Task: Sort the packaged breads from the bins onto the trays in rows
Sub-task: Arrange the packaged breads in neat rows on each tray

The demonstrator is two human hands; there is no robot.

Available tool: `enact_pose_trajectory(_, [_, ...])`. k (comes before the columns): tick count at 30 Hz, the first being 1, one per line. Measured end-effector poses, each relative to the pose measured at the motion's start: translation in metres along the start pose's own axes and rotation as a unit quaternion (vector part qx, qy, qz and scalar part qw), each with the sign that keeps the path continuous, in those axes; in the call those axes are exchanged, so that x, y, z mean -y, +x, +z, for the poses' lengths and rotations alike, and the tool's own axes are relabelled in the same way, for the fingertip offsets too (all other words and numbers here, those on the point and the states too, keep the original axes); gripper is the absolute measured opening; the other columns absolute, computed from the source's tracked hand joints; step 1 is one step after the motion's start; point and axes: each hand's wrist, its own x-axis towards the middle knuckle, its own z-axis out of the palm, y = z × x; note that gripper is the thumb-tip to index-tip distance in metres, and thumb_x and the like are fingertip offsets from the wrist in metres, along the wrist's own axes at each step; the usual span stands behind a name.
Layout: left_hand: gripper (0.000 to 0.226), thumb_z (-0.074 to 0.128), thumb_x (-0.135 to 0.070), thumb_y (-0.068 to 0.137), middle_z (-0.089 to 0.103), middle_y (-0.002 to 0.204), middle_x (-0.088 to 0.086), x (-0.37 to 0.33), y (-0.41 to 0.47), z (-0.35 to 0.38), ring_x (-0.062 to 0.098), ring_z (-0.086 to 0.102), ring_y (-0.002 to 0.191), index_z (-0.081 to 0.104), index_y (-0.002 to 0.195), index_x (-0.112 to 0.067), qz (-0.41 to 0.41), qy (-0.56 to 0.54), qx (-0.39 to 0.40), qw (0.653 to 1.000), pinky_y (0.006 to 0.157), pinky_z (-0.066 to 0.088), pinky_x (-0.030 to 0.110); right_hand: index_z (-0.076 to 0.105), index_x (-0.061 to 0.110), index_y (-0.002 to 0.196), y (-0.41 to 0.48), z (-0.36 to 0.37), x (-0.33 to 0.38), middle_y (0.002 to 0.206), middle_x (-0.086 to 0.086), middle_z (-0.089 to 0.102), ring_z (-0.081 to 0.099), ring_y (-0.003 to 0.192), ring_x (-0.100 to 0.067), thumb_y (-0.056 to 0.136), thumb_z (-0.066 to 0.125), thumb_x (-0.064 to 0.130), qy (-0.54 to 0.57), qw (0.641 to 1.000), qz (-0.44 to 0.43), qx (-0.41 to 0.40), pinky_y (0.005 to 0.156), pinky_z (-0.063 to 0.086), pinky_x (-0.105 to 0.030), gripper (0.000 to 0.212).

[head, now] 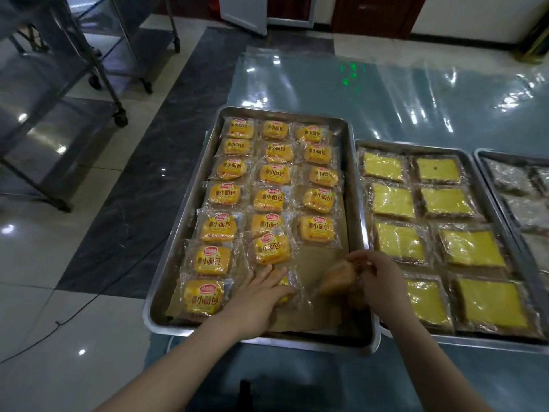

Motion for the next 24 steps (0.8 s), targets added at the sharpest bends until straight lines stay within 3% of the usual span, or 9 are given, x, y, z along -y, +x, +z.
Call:
enact_pose_trajectory(3, [0.051, 0.052, -0.002, 0.083, 0.005, 0.156, -0.010, -0.004, -0.009, -0.004, 0.017, -0.007, 0.143, 0.050, 0.122, -0.034, -0.011, -0.058, -0.014, 0.998, 0.115, -0.007, 0.046, 0.065, 0.036, 0.086, 0.001, -0.002, 0.003, 0.086, 0.011, 0.066, 0.060, 0.067, -0.002, 0.095, 0.047, 0.006, 0.050, 0.998, 0.012, -0.027, 0.047, 0.042, -0.015, 0.036])
enact_pose_trajectory(8, [0.024, 0.053, -0.014, 0.086, 0.023, 0.153, -0.011, -0.011, -0.018, -0.005, 0.010, 0.005, 0.143, 0.061, 0.099, -0.032, -0.025, -0.089, -0.058, 0.994, 0.115, -0.001, 0.038, 0.061, 0.029, 0.093, 0.000, -0.002, 0.014, 0.088, 0.009, 0.064, 0.061, 0.083, -0.009, 0.093, 0.055, 0.009, 0.134, 0.989, 0.008, -0.065, 0.063, 0.045, -0.023, 0.020])
enact_pose_trajectory(10, [0.029, 0.057, -0.020, 0.088, 0.027, 0.149, -0.016, -0.016, -0.020, -0.007, 0.003, 0.013, 0.139, 0.055, 0.113, -0.035, -0.024, -0.130, -0.120, 0.984, 0.112, 0.008, 0.028, 0.062, 0.027, 0.094, -0.001, -0.004, 0.022, 0.081, 0.010, 0.064, 0.061, 0.080, -0.006, 0.091, 0.059, 0.011, 0.149, 0.986, -0.005, -0.073, 0.060, 0.043, -0.018, 0.016])
enact_pose_trajectory(12, [0.053, 0.064, -0.032, 0.085, 0.027, 0.141, -0.026, -0.024, -0.021, -0.016, -0.010, 0.020, 0.128, 0.039, 0.130, -0.041, -0.023, -0.182, -0.176, 0.967, 0.107, 0.019, 0.024, 0.063, 0.027, 0.092, -0.005, -0.002, 0.031, 0.074, 0.011, 0.065, 0.062, 0.070, -0.002, 0.089, 0.062, 0.015, 0.144, 0.988, -0.020, -0.049, 0.054, 0.045, -0.014, 0.012])
enact_pose_trajectory(14, [0.074, 0.069, -0.046, 0.076, 0.026, 0.134, -0.033, -0.032, -0.020, -0.026, -0.013, 0.026, 0.121, 0.026, 0.136, -0.047, -0.013, -0.217, -0.190, 0.957, 0.102, 0.028, 0.021, 0.063, 0.029, 0.090, -0.009, 0.005, 0.039, 0.072, 0.012, 0.066, 0.063, 0.067, -0.001, 0.087, 0.064, 0.020, 0.111, 0.993, -0.034, -0.017, 0.056, 0.048, -0.017, 0.009])
enact_pose_trajectory(16, [0.081, 0.069, -0.057, 0.069, 0.030, 0.127, -0.037, -0.040, -0.018, -0.032, -0.013, 0.036, 0.112, 0.023, 0.135, -0.052, -0.006, -0.205, -0.189, 0.960, 0.091, 0.033, 0.014, 0.062, 0.032, 0.086, -0.014, 0.013, 0.046, 0.070, 0.011, 0.066, 0.063, 0.065, -0.001, 0.086, 0.065, 0.024, 0.083, 0.995, -0.052, 0.008, 0.054, 0.047, -0.014, 0.008])
enact_pose_trajectory(19, [0.060, 0.070, -0.048, 0.074, 0.051, 0.103, -0.033, -0.046, -0.015, -0.035, -0.015, 0.053, 0.080, 0.039, 0.125, -0.055, -0.013, -0.208, -0.229, 0.951, 0.063, 0.040, 0.005, 0.061, 0.031, 0.083, -0.021, 0.023, 0.054, 0.069, 0.015, 0.066, 0.062, 0.060, 0.000, 0.085, 0.067, 0.021, 0.121, 0.989, -0.076, 0.028, 0.050, 0.044, -0.010, 0.012])
enact_pose_trajectory(22, [0.037, 0.068, -0.031, 0.083, 0.068, 0.086, -0.020, -0.043, -0.015, -0.037, -0.002, 0.062, 0.074, 0.058, 0.117, -0.040, -0.057, -0.317, -0.263, 0.909, 0.066, 0.053, 0.022, 0.063, 0.032, 0.092, -0.022, 0.024, 0.054, 0.079, 0.009, 0.067, 0.064, 0.074, -0.004, 0.085, 0.068, 0.022, 0.179, 0.980, -0.080, 0.036, 0.059, 0.049, -0.014, 0.014])
enact_pose_trajectory(24, [0.033, 0.064, -0.021, 0.086, 0.072, 0.087, -0.012, -0.040, -0.017, -0.038, 0.005, 0.066, 0.080, 0.062, 0.119, -0.028, -0.075, -0.458, -0.257, 0.848, 0.069, 0.054, 0.025, 0.063, 0.030, 0.107, -0.021, 0.019, 0.050, 0.098, 0.010, 0.065, 0.063, 0.088, -0.003, 0.085, 0.068, 0.025, 0.174, 0.978, -0.086, 0.082, 0.066, 0.051, -0.015, 0.023])
